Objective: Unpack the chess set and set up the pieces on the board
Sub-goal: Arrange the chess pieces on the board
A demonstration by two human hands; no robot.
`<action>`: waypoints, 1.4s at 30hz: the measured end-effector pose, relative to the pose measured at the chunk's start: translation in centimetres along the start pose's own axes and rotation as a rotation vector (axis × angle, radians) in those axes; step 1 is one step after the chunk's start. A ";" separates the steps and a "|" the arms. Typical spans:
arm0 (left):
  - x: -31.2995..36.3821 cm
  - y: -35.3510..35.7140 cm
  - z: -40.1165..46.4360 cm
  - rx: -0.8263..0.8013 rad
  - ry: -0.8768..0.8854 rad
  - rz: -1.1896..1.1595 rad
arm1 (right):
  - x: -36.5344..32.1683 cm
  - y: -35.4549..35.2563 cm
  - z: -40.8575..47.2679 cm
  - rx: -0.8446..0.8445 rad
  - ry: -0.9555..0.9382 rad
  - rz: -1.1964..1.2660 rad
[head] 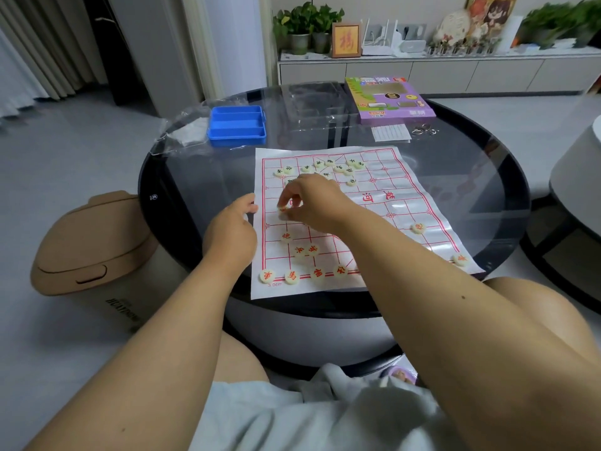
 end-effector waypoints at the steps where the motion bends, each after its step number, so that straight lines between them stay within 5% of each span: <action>1: 0.1 0.0 0.0 -0.002 0.001 0.013 | -0.7 0.5 0.2 -0.004 -0.013 -0.004; 10: 0.7 -0.6 -0.2 0.006 0.023 -0.009 | -2.4 2.9 1.1 -0.059 -0.061 -0.109; 14: 0.6 -0.4 -0.2 -0.007 0.012 -0.064 | 0.6 -0.6 0.4 -0.037 0.004 0.070; 21: 0.6 -0.2 0.0 -0.008 0.031 -0.059 | 5.3 -1.1 -0.6 -0.091 0.119 -0.027; 33: 0.3 -0.1 0.1 -0.002 0.021 -0.053 | 4.2 -0.9 -1.4 -0.085 0.059 -0.049; 42: 0.7 -0.2 -0.2 -0.001 0.018 -0.059 | 3.5 0.0 -5.1 -0.236 -0.008 -0.029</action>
Point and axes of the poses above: each hand's wrist, its own z-axis towards the middle knuckle, its own y-axis out of the palm, x = y × z, the point moved 10 cm from there along z, towards the middle knuckle, and after that the axes turned 10 degrees about y, right-handed, at the moved point
